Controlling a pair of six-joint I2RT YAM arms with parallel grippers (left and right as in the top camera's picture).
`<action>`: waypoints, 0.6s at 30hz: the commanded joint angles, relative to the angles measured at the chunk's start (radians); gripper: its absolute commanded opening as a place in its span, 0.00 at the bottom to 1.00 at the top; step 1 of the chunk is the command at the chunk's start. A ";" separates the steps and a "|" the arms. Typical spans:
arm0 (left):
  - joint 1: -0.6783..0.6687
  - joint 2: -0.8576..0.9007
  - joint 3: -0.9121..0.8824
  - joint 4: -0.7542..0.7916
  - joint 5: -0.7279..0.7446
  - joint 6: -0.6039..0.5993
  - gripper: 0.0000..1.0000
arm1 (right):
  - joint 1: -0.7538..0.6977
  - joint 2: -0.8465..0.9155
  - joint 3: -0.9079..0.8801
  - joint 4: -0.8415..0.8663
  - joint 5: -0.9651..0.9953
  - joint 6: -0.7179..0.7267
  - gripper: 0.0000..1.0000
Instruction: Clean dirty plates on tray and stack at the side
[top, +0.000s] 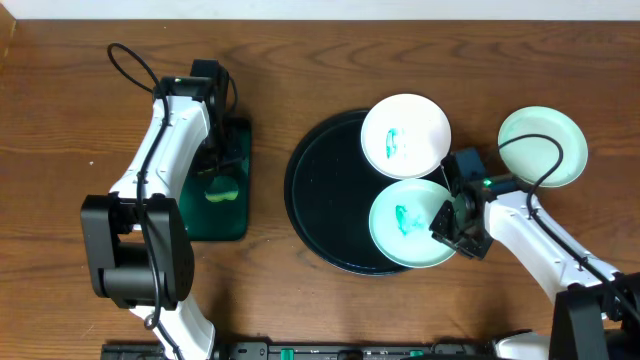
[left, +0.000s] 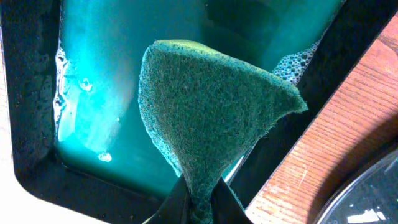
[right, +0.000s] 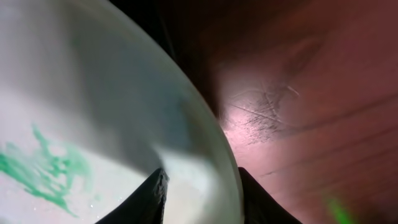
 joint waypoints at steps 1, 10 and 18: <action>0.002 0.000 -0.005 -0.003 -0.005 0.018 0.07 | 0.005 0.003 -0.024 0.015 0.013 0.046 0.26; 0.002 0.000 -0.005 -0.004 -0.005 0.018 0.07 | 0.026 0.003 -0.025 0.059 0.019 -0.069 0.01; 0.002 0.000 -0.005 0.005 -0.005 0.039 0.07 | 0.171 0.003 -0.025 0.232 -0.051 -0.307 0.01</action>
